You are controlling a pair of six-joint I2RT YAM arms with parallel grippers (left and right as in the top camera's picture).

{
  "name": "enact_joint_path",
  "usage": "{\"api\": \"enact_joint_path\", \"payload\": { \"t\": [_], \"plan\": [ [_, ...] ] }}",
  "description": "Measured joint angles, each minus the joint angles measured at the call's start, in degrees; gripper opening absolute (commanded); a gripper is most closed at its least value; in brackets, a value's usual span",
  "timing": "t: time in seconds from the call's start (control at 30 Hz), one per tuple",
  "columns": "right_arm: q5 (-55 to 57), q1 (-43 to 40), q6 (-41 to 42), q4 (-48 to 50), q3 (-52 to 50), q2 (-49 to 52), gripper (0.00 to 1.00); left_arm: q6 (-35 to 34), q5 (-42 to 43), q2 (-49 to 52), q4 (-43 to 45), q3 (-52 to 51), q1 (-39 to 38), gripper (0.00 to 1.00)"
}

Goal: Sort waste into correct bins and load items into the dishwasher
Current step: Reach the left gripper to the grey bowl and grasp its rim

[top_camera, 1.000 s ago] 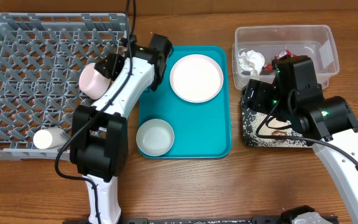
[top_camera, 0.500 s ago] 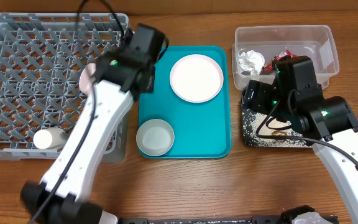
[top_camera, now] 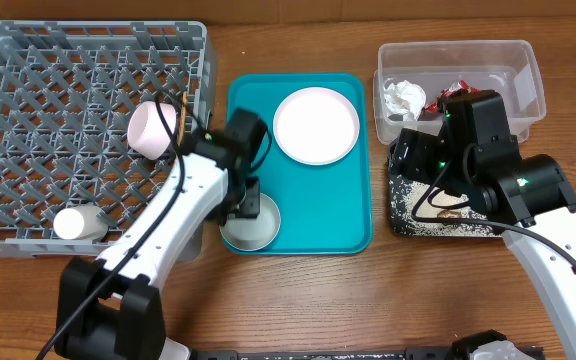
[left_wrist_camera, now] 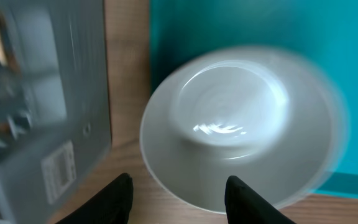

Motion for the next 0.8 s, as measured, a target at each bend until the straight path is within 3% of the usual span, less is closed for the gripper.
{"api": "enact_joint_path", "payload": {
  "t": [0.17, 0.5, 0.57, 0.63, 0.8],
  "plan": [
    [-0.02, 0.0, 0.0, 0.0, 0.0, 0.0, 0.81, -5.79, -4.02, 0.0, 5.92, -7.06, 0.02, 0.45],
    [0.0, 0.0, 0.0, -0.2, 0.0, 0.0, 0.81, -1.07, 3.1, 0.0, 22.75, -14.36, -0.09, 0.3],
    [-0.02, 0.0, -0.02, -0.35, 0.0, 0.0, 0.81, 0.13, 5.22, 0.0, 23.43, -15.1, -0.09, 0.21],
    [0.0, 0.0, -0.02, -0.37, 0.0, 0.0, 0.81, 1.36, 6.8, 0.0, 23.89, -15.28, -0.09, 0.04],
    [0.0, 0.0, 0.0, -0.24, 0.0, 0.0, 0.81, 1.99, 8.87, -0.02, 23.85, -14.97, -0.09, 0.04]
  ]
}}
